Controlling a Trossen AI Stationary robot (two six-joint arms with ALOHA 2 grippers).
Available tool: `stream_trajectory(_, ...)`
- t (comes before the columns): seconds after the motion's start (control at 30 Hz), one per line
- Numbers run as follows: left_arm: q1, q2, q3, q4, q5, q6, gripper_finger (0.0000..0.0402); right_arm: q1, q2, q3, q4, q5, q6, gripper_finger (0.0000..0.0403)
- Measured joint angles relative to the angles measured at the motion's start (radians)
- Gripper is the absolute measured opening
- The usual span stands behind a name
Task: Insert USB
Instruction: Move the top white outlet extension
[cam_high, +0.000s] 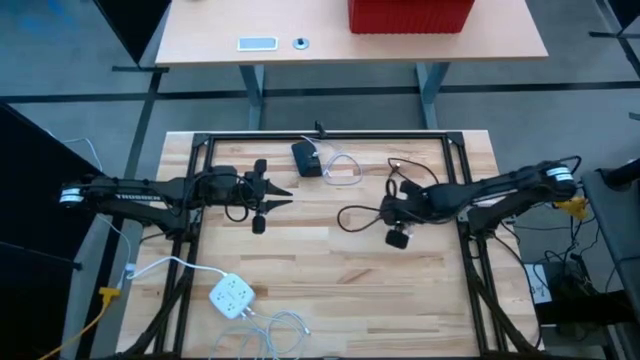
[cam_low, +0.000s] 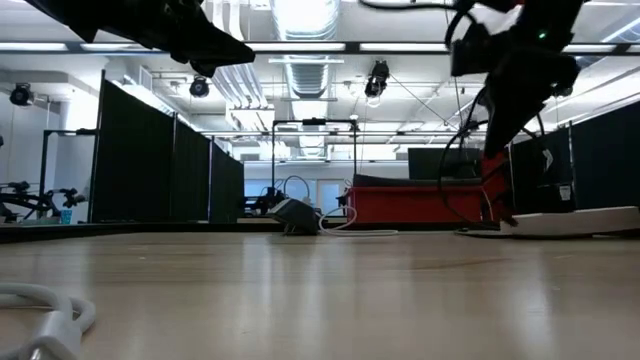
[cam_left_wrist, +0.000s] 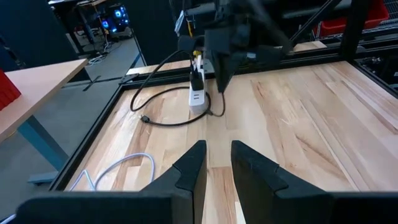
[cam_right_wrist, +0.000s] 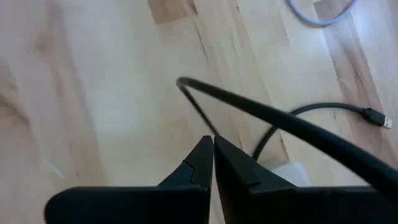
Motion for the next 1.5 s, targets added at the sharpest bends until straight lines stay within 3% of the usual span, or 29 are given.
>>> stream_trajectory(0.2,0.0,0.0,0.0,0.0,0.0,-0.008,0.0064,-0.001,-0.079,-0.053,0.014,-0.076,0.053,0.0)
stream_trajectory(0.47,0.0,0.0,0.0,0.002,0.0,-0.022,0.0064,-0.02,-0.017,-0.178,0.151,-0.441,0.144,0.0)
stream_trajectory(0.73,0.0,0.0,0.0,-0.001,0.0,-0.024,0.0064,-0.02,0.048,-0.173,0.161,-0.768,0.121,0.0)
stream_trajectory(1.03,0.0,0.0,0.0,0.001,0.0,-0.02,0.0064,-0.009,-0.063,-0.131,0.316,-0.591,-0.123,0.0)
stream_trajectory(1.27,0.0,0.0,0.0,0.001,0.0,-0.019,0.0064,-0.017,-0.063,-0.133,0.378,-0.558,-0.275,0.0)
stream_trajectory(1.5,0.0,0.0,0.0,0.002,0.0,-0.019,0.0064,-0.087,-0.063,-0.089,0.374,-0.143,-0.381,0.0)
